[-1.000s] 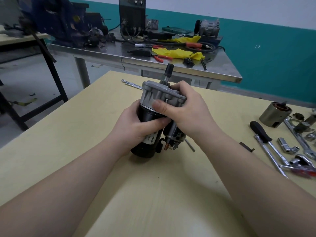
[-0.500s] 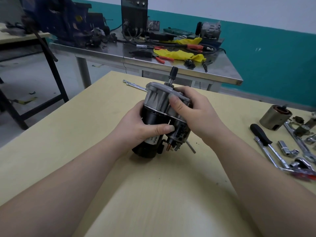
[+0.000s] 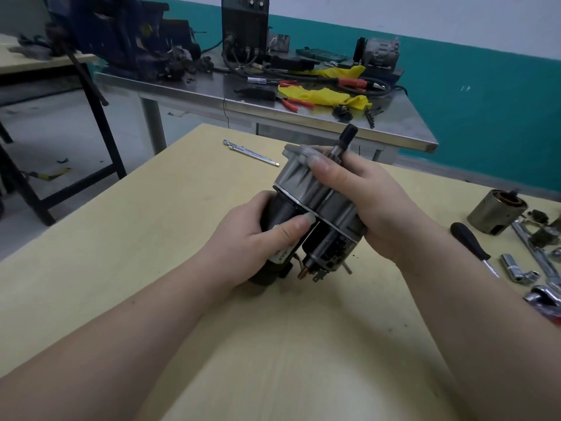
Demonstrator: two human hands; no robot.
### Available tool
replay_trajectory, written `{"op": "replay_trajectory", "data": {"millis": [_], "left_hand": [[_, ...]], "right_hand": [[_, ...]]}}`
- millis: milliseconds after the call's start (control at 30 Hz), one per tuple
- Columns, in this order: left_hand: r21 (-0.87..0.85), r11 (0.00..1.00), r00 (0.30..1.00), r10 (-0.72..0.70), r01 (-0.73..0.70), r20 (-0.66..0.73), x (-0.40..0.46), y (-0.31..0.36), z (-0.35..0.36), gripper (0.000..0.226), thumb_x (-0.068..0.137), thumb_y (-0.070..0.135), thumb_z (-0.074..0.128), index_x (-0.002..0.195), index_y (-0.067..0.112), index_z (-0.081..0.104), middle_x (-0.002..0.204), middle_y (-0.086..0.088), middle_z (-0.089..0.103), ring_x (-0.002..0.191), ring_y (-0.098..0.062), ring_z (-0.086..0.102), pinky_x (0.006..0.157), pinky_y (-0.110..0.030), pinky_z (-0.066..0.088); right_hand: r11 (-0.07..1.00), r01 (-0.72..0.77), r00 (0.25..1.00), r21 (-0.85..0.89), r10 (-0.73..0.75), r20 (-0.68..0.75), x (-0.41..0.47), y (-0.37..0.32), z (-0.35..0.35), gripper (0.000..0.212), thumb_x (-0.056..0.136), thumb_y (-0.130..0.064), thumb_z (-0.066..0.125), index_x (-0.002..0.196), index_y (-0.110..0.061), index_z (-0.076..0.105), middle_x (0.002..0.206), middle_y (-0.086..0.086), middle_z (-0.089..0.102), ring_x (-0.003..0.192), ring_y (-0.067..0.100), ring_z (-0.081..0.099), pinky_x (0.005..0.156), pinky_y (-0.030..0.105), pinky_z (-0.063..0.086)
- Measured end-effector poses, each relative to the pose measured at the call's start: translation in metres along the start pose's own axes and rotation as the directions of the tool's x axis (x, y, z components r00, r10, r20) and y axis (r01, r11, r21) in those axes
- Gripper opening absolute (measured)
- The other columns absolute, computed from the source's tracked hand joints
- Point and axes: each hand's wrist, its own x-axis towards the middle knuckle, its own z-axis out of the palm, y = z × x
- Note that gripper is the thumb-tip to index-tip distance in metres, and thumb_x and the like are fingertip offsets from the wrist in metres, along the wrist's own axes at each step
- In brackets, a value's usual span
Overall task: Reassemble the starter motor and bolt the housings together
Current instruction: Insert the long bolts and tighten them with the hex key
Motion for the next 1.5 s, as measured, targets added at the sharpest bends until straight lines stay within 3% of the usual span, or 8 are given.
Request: {"op": "replay_trajectory", "data": {"millis": [167,333,567,733,933,1267,1433,1500], "left_hand": [[-0.056,0.998,0.994,0.022,-0.015,0.111,0.0,0.005,-0.012,0.067,0.079,0.062,0.08,0.135,0.029,0.065,0.125,0.007,0.078,0.118,-0.014,0.074,0.1,-0.037,0.059],[0.132,0.989,0.996,0.072,-0.065,-0.048,-0.004,0.006,-0.005,0.067,0.074,0.084,0.068,0.122,0.038,0.063,0.111,0.02,0.077,0.102,0.0,0.072,0.081,-0.017,0.054],[-0.188,0.98,0.998,0.068,-0.065,0.009,-0.003,0.004,0.002,0.062,0.08,0.057,0.082,0.134,0.031,0.064,0.124,0.009,0.078,0.116,-0.012,0.074,0.09,-0.024,0.058],[-0.17,0.982,0.996,0.088,-0.086,0.005,-0.001,-0.003,0.019,0.078,0.078,0.058,0.085,0.145,0.029,0.057,0.136,0.001,0.073,0.131,-0.019,0.068,0.112,-0.05,0.053],[-0.2,0.975,0.995,0.095,-0.095,-0.007,-0.002,-0.007,0.025,0.071,0.076,0.05,0.086,0.138,0.029,0.06,0.131,0.002,0.075,0.125,-0.017,0.071,0.105,-0.04,0.057],[-0.279,0.954,0.994,0.098,-0.107,-0.045,-0.002,-0.006,0.03,0.064,0.079,0.05,0.084,0.134,0.028,0.062,0.128,0.003,0.076,0.122,-0.014,0.072,0.097,-0.026,0.057],[-0.309,0.947,0.996,0.083,-0.085,-0.018,-0.002,-0.004,0.03,0.061,0.081,0.048,0.085,0.135,0.029,0.063,0.129,0.004,0.077,0.122,-0.015,0.073,0.096,-0.028,0.058],[-0.32,0.945,0.997,0.071,-0.067,0.001,-0.001,-0.003,0.03,0.06,0.081,0.046,0.087,0.134,0.029,0.066,0.127,0.001,0.078,0.12,-0.018,0.074,0.094,-0.028,0.059]], "right_hand": [[0.997,0.076,0.997,0.034,-0.076,0.011,-0.008,-0.002,0.008,0.048,0.089,-0.047,0.075,0.132,-0.03,0.065,0.122,-0.003,0.076,0.114,0.022,0.073,0.096,0.042,0.061],[0.999,0.036,0.999,0.01,-0.036,-0.024,-0.01,-0.012,0.016,0.034,0.086,-0.054,0.075,0.113,-0.034,0.075,0.11,-0.006,0.08,0.101,0.015,0.078,0.081,0.031,0.063],[0.987,0.083,0.985,-0.134,-0.061,0.163,-0.012,-0.026,-0.001,0.038,0.079,-0.042,0.089,0.112,-0.049,0.072,0.111,-0.014,0.079,0.101,0.008,0.076,0.078,0.025,0.063],[0.926,0.165,0.986,-0.34,-0.168,0.022,-0.012,-0.022,-0.008,0.049,0.073,-0.037,0.094,0.117,-0.037,0.071,0.106,-0.019,0.078,0.098,0.001,0.074,0.083,0.023,0.059],[0.873,0.192,0.981,-0.448,-0.18,0.07,-0.013,-0.014,-0.012,0.046,0.08,-0.044,0.088,0.121,-0.034,0.07,0.102,-0.028,0.073,0.096,-0.006,0.069,0.074,0.007,0.048],[0.842,0.174,0.984,-0.51,-0.129,0.123,-0.012,-0.016,-0.017,0.04,0.092,-0.036,0.081,0.128,-0.037,0.064,0.11,-0.016,0.074,0.101,0.001,0.069,0.082,0.022,0.056],[0.82,0.151,0.981,-0.552,-0.056,0.185,-0.014,-0.023,-0.026,0.046,0.088,-0.061,0.073,0.129,-0.047,0.06,0.111,-0.028,0.071,0.101,-0.006,0.068,0.072,0.012,0.053],[0.804,0.145,0.986,-0.577,-0.071,0.149,-0.015,-0.023,-0.033,0.064,0.08,-0.075,0.072,0.136,-0.047,0.06,0.119,-0.028,0.071,0.11,-0.007,0.066,0.084,0.02,0.056]]}}
